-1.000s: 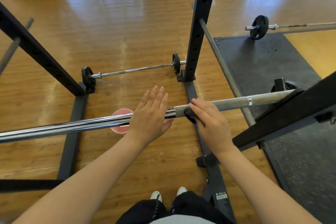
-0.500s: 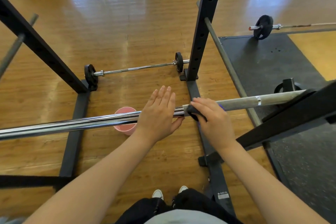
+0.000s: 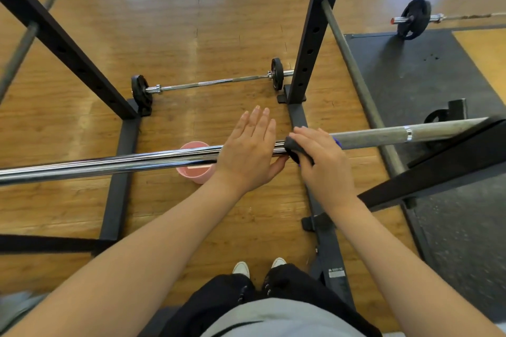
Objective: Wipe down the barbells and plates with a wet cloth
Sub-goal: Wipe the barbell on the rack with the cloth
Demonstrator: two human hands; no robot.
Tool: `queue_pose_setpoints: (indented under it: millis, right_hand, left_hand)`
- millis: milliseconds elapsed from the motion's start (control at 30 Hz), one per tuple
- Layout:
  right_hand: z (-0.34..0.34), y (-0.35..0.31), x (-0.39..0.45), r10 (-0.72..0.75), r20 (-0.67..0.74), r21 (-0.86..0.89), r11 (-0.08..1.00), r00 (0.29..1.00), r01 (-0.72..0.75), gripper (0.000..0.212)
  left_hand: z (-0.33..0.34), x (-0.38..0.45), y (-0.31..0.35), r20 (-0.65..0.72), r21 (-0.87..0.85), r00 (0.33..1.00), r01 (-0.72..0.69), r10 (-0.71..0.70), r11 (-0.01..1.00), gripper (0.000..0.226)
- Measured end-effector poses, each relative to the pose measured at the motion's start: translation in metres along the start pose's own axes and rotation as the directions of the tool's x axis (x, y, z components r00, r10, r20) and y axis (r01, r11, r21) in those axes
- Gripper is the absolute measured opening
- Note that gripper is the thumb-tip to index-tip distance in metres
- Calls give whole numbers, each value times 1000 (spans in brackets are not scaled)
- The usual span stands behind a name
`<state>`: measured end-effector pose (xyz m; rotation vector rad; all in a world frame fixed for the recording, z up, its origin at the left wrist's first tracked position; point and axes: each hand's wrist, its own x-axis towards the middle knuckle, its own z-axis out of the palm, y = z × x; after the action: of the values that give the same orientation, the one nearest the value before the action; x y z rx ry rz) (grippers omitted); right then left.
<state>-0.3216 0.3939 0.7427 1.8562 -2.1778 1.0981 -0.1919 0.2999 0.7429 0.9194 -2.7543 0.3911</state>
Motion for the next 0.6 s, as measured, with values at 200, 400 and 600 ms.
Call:
queue_pose_setpoints:
  millis: [200, 400, 600]
  right_hand:
    - [-17, 21, -3, 206, -140, -23, 977, 969, -211, 22]
    - [17, -20, 0, -19, 8, 12, 1000, 1000, 19, 31]
    - [-33, 51, -18, 54, -46, -28, 998, 997, -56, 38]
  left_hand:
    - [0, 0, -1, 2, 27, 1000, -12, 12, 1000, 72]
    - [-3, -4, -1, 26, -2, 1000, 2, -2, 1000, 65]
    - [-2, -2, -3, 22, 68, 999, -40, 39, 997, 82]
